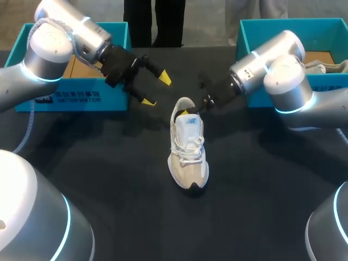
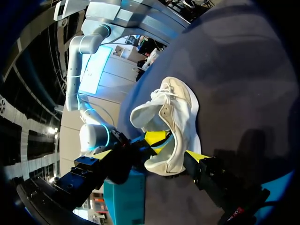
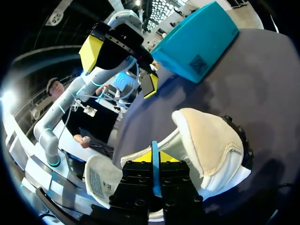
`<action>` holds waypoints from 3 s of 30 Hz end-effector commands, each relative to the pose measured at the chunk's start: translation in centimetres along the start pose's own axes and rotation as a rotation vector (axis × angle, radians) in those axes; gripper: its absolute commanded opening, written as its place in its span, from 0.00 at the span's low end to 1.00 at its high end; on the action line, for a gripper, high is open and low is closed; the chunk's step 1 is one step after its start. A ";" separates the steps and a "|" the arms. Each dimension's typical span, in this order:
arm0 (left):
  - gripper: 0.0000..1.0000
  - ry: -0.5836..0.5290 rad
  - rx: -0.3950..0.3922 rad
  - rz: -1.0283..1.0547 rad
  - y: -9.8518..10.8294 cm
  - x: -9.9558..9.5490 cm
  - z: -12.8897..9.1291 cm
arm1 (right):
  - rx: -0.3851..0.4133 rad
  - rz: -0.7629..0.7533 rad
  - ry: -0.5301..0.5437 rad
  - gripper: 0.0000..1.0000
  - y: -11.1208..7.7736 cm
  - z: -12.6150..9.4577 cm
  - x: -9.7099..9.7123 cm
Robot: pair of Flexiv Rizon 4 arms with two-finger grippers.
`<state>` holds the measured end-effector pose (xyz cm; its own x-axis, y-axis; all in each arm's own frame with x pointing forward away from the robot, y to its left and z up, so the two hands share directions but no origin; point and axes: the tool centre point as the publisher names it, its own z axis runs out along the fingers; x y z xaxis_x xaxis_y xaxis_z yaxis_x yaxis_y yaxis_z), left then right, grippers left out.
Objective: Take the shoe out of the shoebox, open the shoe tongue, remove and reinsert the insole, then place the shoe into the shoebox
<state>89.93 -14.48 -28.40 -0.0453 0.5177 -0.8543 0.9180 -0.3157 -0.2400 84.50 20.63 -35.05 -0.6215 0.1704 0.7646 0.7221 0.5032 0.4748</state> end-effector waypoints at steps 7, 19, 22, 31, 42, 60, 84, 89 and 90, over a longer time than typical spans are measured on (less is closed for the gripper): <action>1.00 0.004 0.002 0.007 0.1 -0.2 0.2 | 0.005 -0.028 -0.029 0.32 1.1 -0.5 0.8; 1.00 -0.002 -0.001 0.003 0.1 0.0 0.2 | 0.013 -0.047 -0.051 0.31 1.5 -1.1 1.2; 1.00 -0.004 0.000 0.003 0.1 0.0 0.2 | 0.010 -0.052 -0.061 0.33 1.7 -1.2 1.5; 1.00 -0.004 0.002 0.000 0.1 0.2 0.2 | 0.005 -0.066 -0.075 0.33 2.2 -1.4 1.8; 1.00 -0.002 0.000 0.000 0.2 0.2 0.1 | -0.032 -0.076 -0.100 0.35 2.2 -1.6 1.6; 1.00 -0.007 -0.002 -0.003 0.2 0.4 0.0 | -0.085 -0.085 -0.153 0.38 2.0 -3.0 2.0; 1.00 -0.003 -0.005 -0.002 0.3 0.4 -0.3 | -0.107 -0.172 -0.179 0.38 5.2 -4.0 1.3; 1.00 -0.004 -0.004 -0.001 0.4 0.4 -0.3 | -0.111 -0.195 -0.206 0.38 5.8 -4.9 1.9; 1.00 -0.004 -0.004 -0.001 0.4 0.3 -0.3 | -0.112 -0.196 -0.209 0.38 5.8 -5.1 2.1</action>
<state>90.38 -14.18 -28.67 -0.0499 0.5136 -0.8566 0.9195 -0.3113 -0.2402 89.27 19.87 -29.18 -0.7928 0.2465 0.5574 0.6036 0.4442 0.6621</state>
